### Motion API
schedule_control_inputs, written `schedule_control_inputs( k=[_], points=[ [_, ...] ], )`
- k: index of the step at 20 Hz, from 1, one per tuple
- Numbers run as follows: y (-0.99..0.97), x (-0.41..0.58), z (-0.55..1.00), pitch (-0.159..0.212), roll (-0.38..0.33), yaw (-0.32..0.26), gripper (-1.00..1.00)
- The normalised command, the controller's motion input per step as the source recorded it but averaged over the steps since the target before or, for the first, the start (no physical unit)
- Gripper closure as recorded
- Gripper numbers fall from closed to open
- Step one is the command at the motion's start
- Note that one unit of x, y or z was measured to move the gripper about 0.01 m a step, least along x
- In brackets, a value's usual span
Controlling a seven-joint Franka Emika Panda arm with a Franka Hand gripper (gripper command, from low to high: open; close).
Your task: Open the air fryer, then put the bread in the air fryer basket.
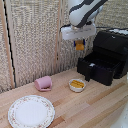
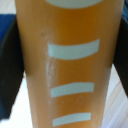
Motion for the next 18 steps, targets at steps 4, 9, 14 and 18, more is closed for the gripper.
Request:
schedule_control_inputs(
  k=[4,9,14,18],
  points=[
    [-0.83,0.047,0.29,-0.002,0.006,-0.127,1.0],
    [-0.74,0.0,0.03,-0.013,0.006,-0.166,1.0],
    [-0.74,0.005,-0.06,-0.023,0.036,-0.146,1.0],
    [-0.49,0.241,-0.39,0.0,0.03,-0.156,1.0]
  ],
)
